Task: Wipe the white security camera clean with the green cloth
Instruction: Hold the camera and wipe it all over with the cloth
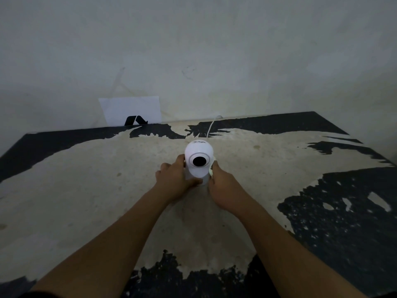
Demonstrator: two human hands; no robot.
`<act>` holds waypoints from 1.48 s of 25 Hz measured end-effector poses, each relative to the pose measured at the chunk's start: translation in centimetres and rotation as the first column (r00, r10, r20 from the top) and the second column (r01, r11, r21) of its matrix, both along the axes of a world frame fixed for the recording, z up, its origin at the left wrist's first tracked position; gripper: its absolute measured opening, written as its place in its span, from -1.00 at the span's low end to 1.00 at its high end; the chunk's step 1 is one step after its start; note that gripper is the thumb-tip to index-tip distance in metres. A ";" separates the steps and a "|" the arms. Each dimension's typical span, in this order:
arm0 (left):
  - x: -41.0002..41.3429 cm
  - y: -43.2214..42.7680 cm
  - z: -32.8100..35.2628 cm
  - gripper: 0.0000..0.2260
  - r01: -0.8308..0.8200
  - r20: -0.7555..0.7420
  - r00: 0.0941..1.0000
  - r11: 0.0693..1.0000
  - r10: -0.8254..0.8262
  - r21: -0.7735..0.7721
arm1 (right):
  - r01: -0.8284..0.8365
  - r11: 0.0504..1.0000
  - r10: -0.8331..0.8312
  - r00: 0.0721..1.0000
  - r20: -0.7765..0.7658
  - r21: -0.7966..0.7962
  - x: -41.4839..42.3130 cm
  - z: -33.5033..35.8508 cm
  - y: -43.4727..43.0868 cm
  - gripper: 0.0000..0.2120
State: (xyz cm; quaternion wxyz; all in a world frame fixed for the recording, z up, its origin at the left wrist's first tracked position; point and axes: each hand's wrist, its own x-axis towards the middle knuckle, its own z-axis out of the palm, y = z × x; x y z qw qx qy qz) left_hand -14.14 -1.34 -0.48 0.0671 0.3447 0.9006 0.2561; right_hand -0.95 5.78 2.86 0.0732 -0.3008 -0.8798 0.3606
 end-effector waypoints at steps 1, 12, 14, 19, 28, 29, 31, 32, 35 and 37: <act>-0.1 -0.1 -0.1 -0.25 0.013 0.005 1.000 1.000 -0.013 -0.002 | -0.036 0.999 0.036 0.999 -0.019 0.015 0.9 0.1 -0.1 -0.47; 6.1 -6.8 2.7 -0.65 -0.186 0.575 0.766 0.757 -0.288 0.627 | -0.180 0.904 -0.005 0.902 -0.431 -0.388 2.5 0.9 -0.7 -0.81; 6.2 -7.0 2.1 -0.78 -0.260 0.664 0.685 0.752 -0.299 0.606 | -0.190 0.886 -0.007 0.906 -0.422 -0.422 1.8 0.2 -0.9 -0.84; 3.4 -6.8 2.5 -0.94 -0.635 0.799 0.573 0.517 -0.183 0.574 | 0.051 0.922 -0.225 0.877 -0.425 -0.384 1.2 0.4 1.1 -0.80; 2.4 -0.9 1.8 -0.75 -0.187 0.374 0.927 0.909 0.037 0.373 | 0.051 0.894 -0.267 0.858 -0.439 -0.446 -2.2 -0.4 1.9 -0.60; 2.7 -0.5 1.6 -0.73 -0.169 0.383 0.924 0.914 0.016 0.369 | 0.065 0.888 -0.287 0.852 -0.439 -0.455 -2.4 -0.4 1.9 -0.62; 3.3 -0.1 1.7 -0.73 -0.192 0.421 0.907 0.884 -0.006 0.425 | 0.070 0.880 -0.303 0.845 -0.441 -0.469 -2.4 -0.5 1.8 -0.65; 3.5 -0.1 2.0 -0.73 -0.208 0.431 0.902 0.855 -0.020 0.475 | 0.070 0.878 -0.308 0.841 -0.445 -0.474 -2.5 -0.7 1.9 -0.66; 3.6 0.0 3.2 -0.65 -0.187 0.382 0.922 0.785 -0.067 0.590 | 0.068 0.877 -0.312 0.834 -0.455 -0.477 -2.5 -1.0 2.0 -0.70; 3.6 0.1 3.6 -0.58 -0.122 0.301 0.951 0.805 -0.073 0.581 | 0.063 0.880 -0.308 0.831 -0.463 -0.472 -2.5 -1.0 2.0 -0.72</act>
